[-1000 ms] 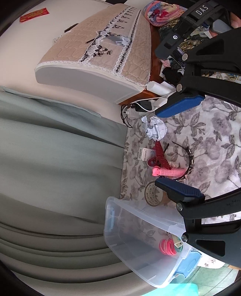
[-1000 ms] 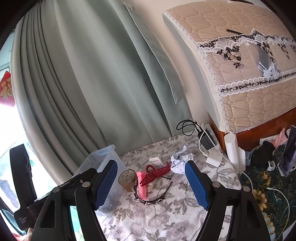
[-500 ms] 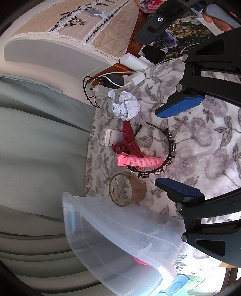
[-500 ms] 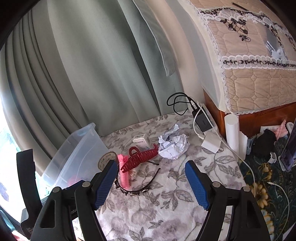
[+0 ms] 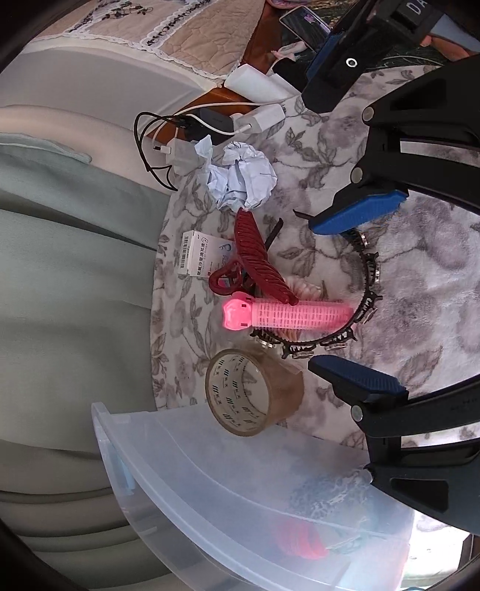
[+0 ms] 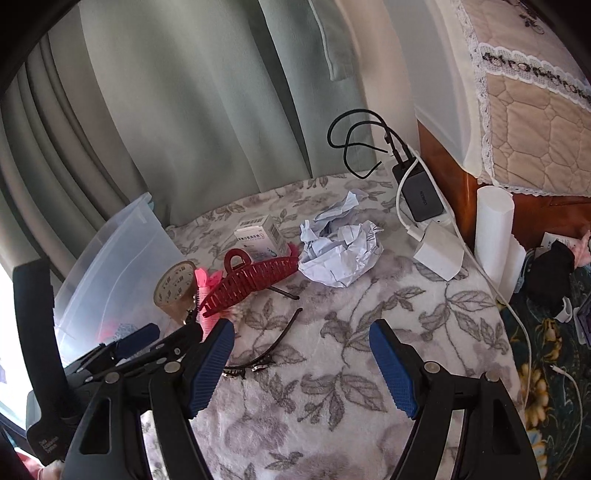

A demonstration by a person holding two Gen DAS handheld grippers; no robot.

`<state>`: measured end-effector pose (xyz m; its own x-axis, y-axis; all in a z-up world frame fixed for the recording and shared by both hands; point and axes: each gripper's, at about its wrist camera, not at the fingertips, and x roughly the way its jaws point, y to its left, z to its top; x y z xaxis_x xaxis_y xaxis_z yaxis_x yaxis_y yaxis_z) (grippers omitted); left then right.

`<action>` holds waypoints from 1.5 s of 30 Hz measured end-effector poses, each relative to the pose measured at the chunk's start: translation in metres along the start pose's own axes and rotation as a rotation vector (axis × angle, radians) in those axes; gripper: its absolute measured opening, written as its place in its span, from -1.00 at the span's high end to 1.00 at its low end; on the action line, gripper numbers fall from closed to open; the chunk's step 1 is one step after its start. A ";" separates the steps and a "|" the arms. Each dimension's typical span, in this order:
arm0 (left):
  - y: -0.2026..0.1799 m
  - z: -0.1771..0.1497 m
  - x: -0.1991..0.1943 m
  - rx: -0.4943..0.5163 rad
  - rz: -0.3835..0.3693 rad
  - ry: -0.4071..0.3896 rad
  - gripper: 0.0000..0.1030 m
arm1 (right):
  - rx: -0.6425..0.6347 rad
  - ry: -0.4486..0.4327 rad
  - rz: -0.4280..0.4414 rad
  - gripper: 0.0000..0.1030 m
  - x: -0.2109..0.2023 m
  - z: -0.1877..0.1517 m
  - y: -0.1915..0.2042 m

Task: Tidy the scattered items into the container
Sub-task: 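Move both tools back over the table toward the red claw clip, then grasp the red claw clip with the left tool while the right tool grasps the crumpled paper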

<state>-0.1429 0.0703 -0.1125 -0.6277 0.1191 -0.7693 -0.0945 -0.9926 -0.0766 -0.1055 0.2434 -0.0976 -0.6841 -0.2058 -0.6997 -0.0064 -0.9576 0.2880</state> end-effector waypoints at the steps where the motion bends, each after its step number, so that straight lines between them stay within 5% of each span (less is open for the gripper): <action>1: -0.003 0.003 0.004 0.023 0.002 -0.003 -0.33 | -0.008 0.009 -0.009 -0.53 0.005 0.001 -0.001; 5: -0.010 0.010 0.016 0.101 0.002 -0.035 -0.31 | 0.007 0.029 -0.021 -0.53 0.023 0.006 -0.010; 9: -0.010 0.019 0.029 0.121 -0.057 -0.030 -0.06 | 0.011 0.040 -0.035 -0.53 0.038 0.013 -0.016; 16: -0.018 0.034 0.050 0.141 -0.145 -0.001 -0.04 | 0.021 0.068 -0.039 -0.53 0.063 0.026 -0.024; 25: -0.024 0.035 0.072 0.157 -0.142 0.047 0.02 | 0.064 0.068 -0.031 -0.53 0.090 0.045 -0.035; 45: -0.026 0.037 0.088 0.134 -0.123 0.053 0.73 | 0.159 0.109 0.012 -0.58 0.143 0.061 -0.048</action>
<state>-0.2246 0.1071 -0.1550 -0.5638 0.2345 -0.7919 -0.2726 -0.9580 -0.0895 -0.2475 0.2718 -0.1721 -0.6022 -0.2458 -0.7595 -0.1195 -0.9130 0.3902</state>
